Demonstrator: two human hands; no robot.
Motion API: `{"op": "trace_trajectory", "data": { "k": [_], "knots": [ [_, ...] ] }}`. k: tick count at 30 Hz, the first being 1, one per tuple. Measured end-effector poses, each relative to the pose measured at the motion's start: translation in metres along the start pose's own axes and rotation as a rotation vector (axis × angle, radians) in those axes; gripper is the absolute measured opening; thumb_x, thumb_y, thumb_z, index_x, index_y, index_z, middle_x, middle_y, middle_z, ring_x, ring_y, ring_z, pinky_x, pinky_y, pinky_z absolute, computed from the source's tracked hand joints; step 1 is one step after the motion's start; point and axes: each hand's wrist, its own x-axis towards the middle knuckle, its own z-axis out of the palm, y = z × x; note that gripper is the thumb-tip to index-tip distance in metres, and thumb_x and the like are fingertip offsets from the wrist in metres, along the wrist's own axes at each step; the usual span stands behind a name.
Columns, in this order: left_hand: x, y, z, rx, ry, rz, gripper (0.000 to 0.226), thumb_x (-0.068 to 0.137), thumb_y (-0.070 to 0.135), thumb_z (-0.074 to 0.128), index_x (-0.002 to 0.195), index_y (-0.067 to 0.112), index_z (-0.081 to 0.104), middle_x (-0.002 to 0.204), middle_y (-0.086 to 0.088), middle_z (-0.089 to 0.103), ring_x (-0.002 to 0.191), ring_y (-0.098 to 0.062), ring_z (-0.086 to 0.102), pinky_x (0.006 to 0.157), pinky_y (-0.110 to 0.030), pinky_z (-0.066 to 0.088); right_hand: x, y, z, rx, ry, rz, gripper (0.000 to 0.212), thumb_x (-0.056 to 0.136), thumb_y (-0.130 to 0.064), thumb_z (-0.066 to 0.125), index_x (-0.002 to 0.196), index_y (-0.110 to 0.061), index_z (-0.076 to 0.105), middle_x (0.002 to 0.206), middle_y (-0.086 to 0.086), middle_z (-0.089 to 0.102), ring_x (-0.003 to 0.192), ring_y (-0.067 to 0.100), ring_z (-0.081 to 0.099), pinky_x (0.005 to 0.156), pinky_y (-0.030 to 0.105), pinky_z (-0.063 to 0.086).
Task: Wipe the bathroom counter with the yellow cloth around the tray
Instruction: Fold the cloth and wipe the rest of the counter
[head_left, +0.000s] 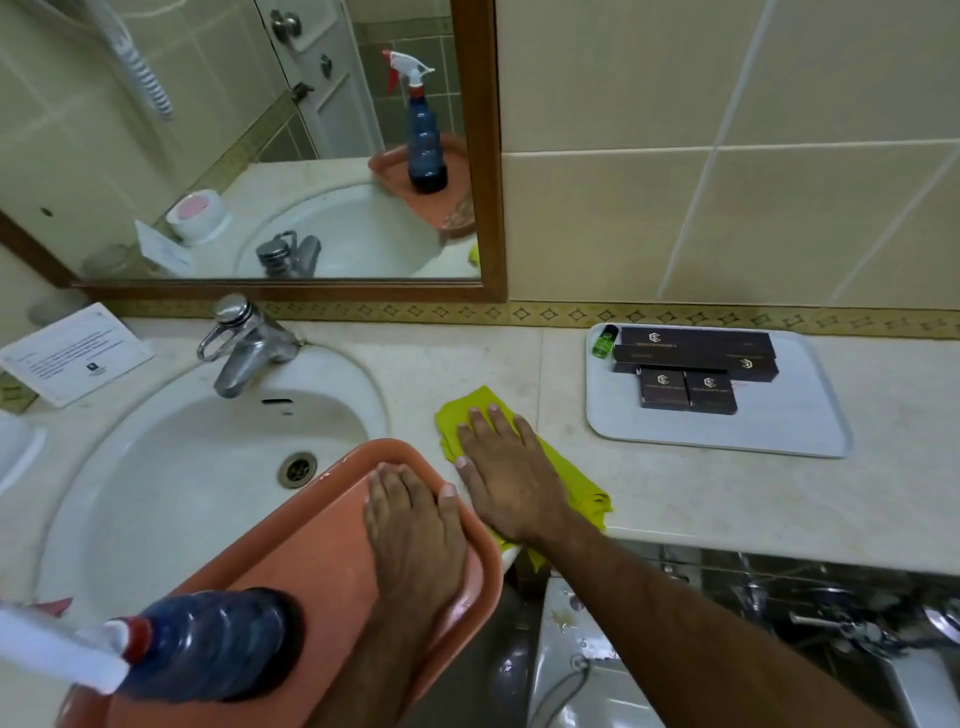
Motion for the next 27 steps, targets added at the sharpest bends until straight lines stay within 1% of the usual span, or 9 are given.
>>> {"op": "trace_trajectory", "data": {
  "k": [2,4,6,8,12,15,18,23,27],
  "knots": [
    [0.003,-0.002,-0.012,-0.059,-0.017,-0.003,0.065,0.1,0.039,0.026,0.146,-0.007,0.03,0.155,-0.026,0.03,0.146,-0.034,0.022,0.122,-0.045,0.013,-0.015,0.003,-0.009,0.04,0.093,0.158,0.049,0.097,-0.033,0.042,0.141,-0.011,0.045,0.15,0.016,0.045,0.141,0.033,0.036,0.116,0.046,0.025],
    [0.015,-0.002,-0.029,-0.041,0.102,0.038,0.059,0.097,0.039,0.034,0.133,-0.006,0.045,0.138,-0.025,0.051,0.132,-0.037,0.042,0.115,-0.047,0.028,-0.038,0.007,-0.018,-0.021,0.218,0.422,0.04,0.086,-0.037,0.058,0.118,-0.014,0.059,0.115,0.014,0.065,0.109,0.038,0.057,0.091,0.047,0.041],
    [0.037,0.005,-0.042,0.003,0.224,0.128,0.051,0.094,0.036,0.042,0.126,-0.002,0.05,0.127,-0.022,0.058,0.119,-0.037,0.05,0.105,-0.048,0.038,-0.062,0.008,-0.026,-0.066,0.212,0.662,0.044,0.079,-0.053,0.064,0.102,-0.015,0.063,0.097,0.011,0.066,0.093,0.035,0.058,0.078,0.044,0.042],
    [0.07,0.018,-0.05,-0.071,0.11,0.204,0.054,0.093,0.032,0.048,0.136,0.0,0.043,0.134,-0.022,0.054,0.124,-0.038,0.048,0.105,-0.047,0.039,-0.073,0.011,-0.028,-0.04,0.127,0.772,0.051,0.081,-0.063,0.057,0.1,-0.016,0.063,0.101,0.008,0.066,0.097,0.033,0.057,0.081,0.044,0.041],
    [0.127,0.049,-0.044,-0.094,-0.365,0.236,0.068,0.085,0.04,0.063,0.14,0.007,0.04,0.139,-0.018,0.049,0.127,-0.037,0.045,0.104,-0.042,0.041,-0.065,0.016,-0.038,0.11,0.027,0.864,0.047,0.083,-0.058,0.057,0.108,-0.019,0.061,0.115,0.006,0.065,0.112,0.032,0.054,0.091,0.042,0.041],
    [0.141,0.057,-0.041,-0.156,-0.429,0.233,0.035,0.074,0.029,0.075,0.1,0.01,0.063,0.101,-0.005,0.064,0.095,-0.025,0.06,0.082,-0.036,0.052,-0.059,0.022,-0.041,0.366,-0.014,0.859,0.026,0.086,-0.039,0.06,0.101,-0.018,0.063,0.111,0.01,0.068,0.109,0.035,0.057,0.089,0.039,0.045],
    [0.14,0.056,-0.058,-0.402,-0.517,0.217,0.013,0.07,0.018,0.076,0.068,0.017,0.063,0.071,0.002,0.065,0.072,-0.019,0.063,0.064,-0.027,0.052,-0.06,0.021,-0.051,0.67,0.137,0.74,0.015,0.086,-0.028,0.065,0.081,-0.016,0.058,0.089,0.011,0.069,0.092,0.034,0.063,0.079,0.039,0.053],
    [0.121,0.047,-0.106,-0.766,-0.454,0.218,0.01,0.066,0.018,0.066,0.07,0.021,0.057,0.065,-0.001,0.053,0.066,-0.017,0.05,0.057,-0.028,0.039,-0.065,0.002,-0.087,1.155,0.284,0.65,0.008,0.087,-0.02,0.07,0.09,-0.015,0.065,0.085,0.012,0.072,0.078,0.032,0.071,0.068,0.047,0.061],
    [0.119,0.027,-0.148,-0.412,-0.392,0.207,0.028,0.075,0.021,0.077,0.095,0.014,0.06,0.089,-0.006,0.064,0.078,-0.024,0.065,0.057,-0.033,0.056,-0.069,-0.032,-0.105,1.432,0.173,0.731,0.005,0.087,-0.014,0.071,0.087,-0.013,0.066,0.084,0.014,0.073,0.064,0.027,0.07,0.047,0.032,0.055]
  ]
}}
